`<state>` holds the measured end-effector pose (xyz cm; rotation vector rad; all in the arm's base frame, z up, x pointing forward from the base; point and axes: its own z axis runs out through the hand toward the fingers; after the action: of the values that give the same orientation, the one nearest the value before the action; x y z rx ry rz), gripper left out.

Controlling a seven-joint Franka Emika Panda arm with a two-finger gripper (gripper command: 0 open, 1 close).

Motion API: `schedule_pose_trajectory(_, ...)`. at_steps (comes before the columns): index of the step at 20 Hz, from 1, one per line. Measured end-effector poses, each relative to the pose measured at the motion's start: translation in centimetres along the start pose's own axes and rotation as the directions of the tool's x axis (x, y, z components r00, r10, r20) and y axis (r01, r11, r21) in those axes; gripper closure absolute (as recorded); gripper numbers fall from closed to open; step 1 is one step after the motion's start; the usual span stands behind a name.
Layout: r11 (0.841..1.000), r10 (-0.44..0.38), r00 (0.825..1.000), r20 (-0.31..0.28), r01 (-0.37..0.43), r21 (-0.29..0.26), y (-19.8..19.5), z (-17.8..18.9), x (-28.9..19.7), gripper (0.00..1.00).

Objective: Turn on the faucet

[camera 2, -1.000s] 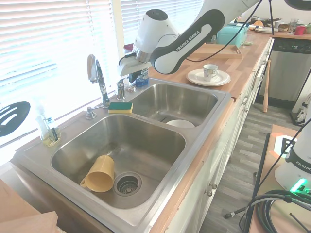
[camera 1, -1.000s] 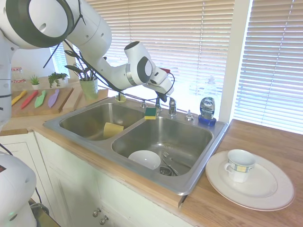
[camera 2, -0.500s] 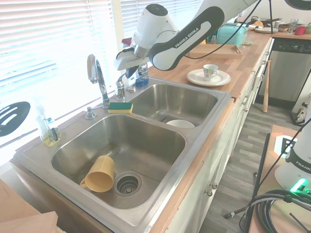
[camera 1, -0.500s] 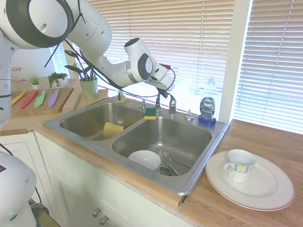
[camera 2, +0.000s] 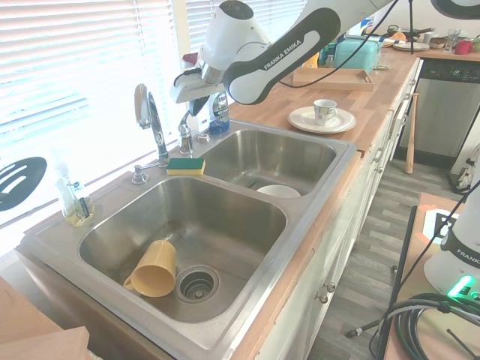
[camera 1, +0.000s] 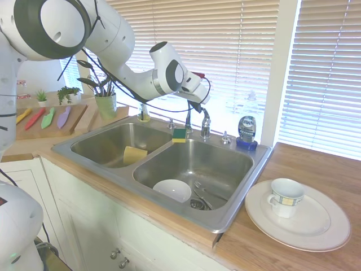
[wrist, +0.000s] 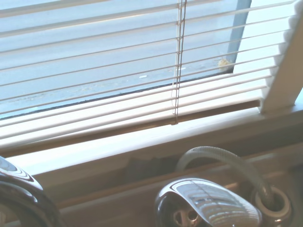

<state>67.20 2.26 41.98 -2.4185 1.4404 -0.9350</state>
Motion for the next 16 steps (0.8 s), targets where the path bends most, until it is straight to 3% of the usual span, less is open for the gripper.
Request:
schedule_pose_trajectory(5, 0.999, -0.017, 1.0, 0.018, 0.017, -0.047, 0.6, 0.7, -0.4, 1.0)
schedule_pose_trajectory(8, 0.988, -0.017, 0.992, 0.124, 0.035, -0.149, 2.0, 1.9, -1.5, 1.0)
schedule_pose_trajectory(12, 0.952, -0.01, 0.953, 0.303, 0.101, -0.288, 4.7, 3.1, -1.9, 1.0)
schedule_pose_trajectory(16, 0.905, -0.003, 0.924, 0.383, 0.165, -0.392, 6.9, 3.2, -1.9, 1.0)
